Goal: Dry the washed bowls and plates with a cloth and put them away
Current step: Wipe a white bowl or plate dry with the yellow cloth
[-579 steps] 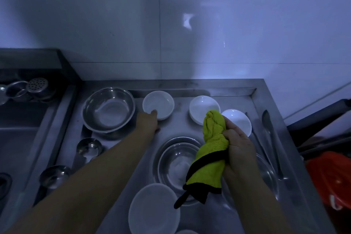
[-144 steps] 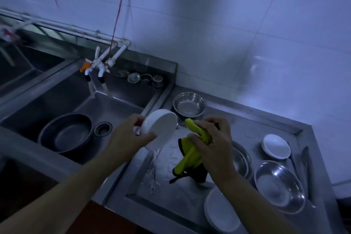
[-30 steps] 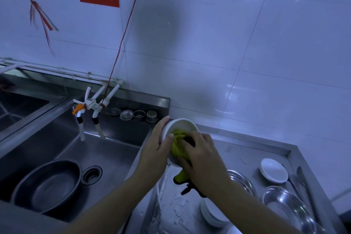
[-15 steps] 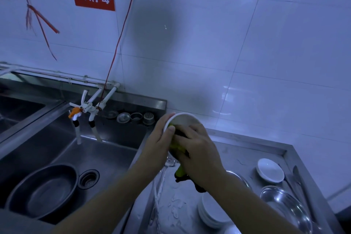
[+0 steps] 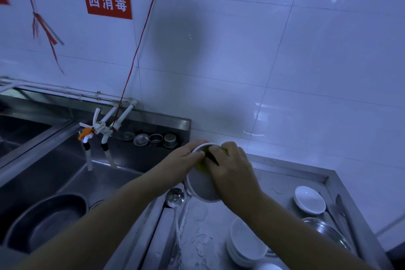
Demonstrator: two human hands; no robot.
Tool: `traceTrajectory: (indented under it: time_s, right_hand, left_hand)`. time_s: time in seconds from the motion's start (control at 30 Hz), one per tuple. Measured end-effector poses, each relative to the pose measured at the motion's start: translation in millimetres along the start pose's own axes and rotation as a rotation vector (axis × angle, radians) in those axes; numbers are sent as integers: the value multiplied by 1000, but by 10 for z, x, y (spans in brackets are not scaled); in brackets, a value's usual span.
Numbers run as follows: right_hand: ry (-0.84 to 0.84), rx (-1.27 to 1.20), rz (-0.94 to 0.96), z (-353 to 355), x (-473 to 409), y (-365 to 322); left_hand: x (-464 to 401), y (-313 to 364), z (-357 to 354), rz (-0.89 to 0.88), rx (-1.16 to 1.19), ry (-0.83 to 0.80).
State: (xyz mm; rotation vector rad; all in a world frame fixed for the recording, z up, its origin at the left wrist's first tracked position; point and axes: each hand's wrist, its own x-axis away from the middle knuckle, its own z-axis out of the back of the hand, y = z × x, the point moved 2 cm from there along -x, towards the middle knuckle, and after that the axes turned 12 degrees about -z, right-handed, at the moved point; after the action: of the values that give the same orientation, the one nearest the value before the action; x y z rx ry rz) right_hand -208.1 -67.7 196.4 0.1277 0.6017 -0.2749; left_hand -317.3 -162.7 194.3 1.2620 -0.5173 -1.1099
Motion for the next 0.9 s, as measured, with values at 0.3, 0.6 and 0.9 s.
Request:
traceTrajectory:
  time_s: [0.3,0.6,0.9]
  right_hand:
    - [-226,-269,-115,224,-64,48]
    - [-68,-495,-203,150,264,-121]
    - [268,-255,173,-17,382,62]
  left_hand:
    - [-14,88,39,-145,-114,226]
    - [2,131,35,-163,-111,350]
    - [38,233,-72,-147,-87,182]
